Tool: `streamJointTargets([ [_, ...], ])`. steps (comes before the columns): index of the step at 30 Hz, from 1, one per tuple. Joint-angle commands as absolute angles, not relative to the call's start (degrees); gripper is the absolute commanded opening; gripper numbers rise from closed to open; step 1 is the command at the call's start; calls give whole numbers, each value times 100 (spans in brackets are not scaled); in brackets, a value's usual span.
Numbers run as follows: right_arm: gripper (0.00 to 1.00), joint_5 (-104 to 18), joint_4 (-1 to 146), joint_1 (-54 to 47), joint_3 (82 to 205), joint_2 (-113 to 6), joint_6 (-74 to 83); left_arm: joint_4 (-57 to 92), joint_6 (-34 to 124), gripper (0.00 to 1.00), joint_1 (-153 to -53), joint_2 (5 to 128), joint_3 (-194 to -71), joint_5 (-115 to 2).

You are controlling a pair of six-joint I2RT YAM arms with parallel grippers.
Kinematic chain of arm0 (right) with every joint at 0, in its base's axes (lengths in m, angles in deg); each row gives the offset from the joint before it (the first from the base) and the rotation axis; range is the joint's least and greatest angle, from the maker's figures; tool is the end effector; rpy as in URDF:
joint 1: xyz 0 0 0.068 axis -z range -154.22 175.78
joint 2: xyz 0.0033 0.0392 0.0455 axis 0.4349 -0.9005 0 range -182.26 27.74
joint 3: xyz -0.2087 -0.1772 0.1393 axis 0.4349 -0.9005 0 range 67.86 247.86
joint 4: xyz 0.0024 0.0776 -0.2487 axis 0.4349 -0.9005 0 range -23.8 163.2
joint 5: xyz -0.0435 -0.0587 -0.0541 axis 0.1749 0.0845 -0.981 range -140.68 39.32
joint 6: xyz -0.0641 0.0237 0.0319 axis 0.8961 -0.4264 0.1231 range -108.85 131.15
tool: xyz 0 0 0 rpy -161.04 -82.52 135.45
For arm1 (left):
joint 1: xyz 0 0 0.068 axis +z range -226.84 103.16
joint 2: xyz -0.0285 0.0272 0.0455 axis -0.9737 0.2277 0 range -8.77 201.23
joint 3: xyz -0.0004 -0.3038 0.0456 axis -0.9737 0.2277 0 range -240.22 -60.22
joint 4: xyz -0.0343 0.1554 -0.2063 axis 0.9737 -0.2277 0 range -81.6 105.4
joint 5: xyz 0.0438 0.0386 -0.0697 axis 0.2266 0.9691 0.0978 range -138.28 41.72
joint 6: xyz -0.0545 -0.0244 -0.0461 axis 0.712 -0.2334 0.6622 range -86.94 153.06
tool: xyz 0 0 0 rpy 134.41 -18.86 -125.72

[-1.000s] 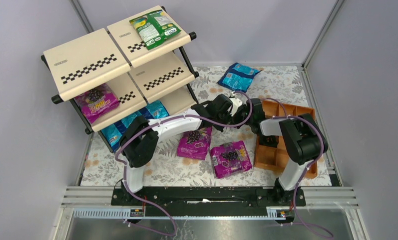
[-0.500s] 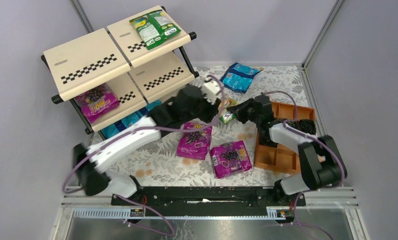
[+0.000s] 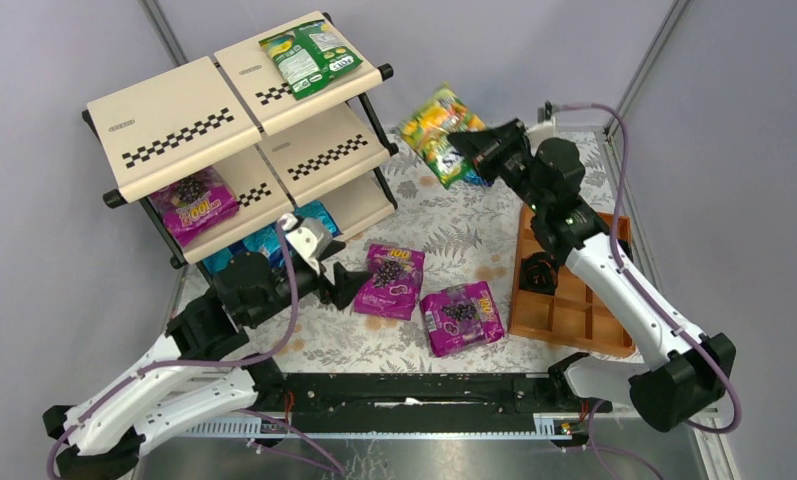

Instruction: Place and organize the candy bags onto the shelf

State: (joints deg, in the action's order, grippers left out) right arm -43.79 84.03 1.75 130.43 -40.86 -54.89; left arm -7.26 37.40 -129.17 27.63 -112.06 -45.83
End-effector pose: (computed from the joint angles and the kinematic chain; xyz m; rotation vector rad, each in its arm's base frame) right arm 0.2676 0.1276 0.4377 0.4879 1.5704 1.3323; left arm 0.0846 -0.1049 0.3967 0.6800 1.6088 -0.6976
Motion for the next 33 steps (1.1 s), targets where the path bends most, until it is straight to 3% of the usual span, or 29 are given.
streamJointTargets([
  [1,10,-4696,8792,-583,14458,-4528,-5262,-742,3732,86,-12913,2333,-10764,-4864],
  [4,10,-4846,8779,-1105,15366,-5074,-5048,-727,3653,99,-12913,2120,-10558,-4920],
  [12,11,-5403,9386,-2165,17209,-6902,-5402,-497,3681,99,-12914,1561,-10216,-4957],
  [19,13,-5920,8864,-2787,19900,-8841,-5368,-499,3779,99,-12913,881,-10164,-4255],
  [24,15,-6463,8742,-3044,20747,-9535,-5373,-504,3862,99,-12907,464,-10136,-3868],
  [27,22,-6827,8775,-3167,20804,-9643,-5281,-500,3860,99,-12909,396,-10127,-3799],
  [33,48,-6898,8385,-3249,21203,-9789,-5060,-501,3851,99,-12905,539,-10147,-3824],
])
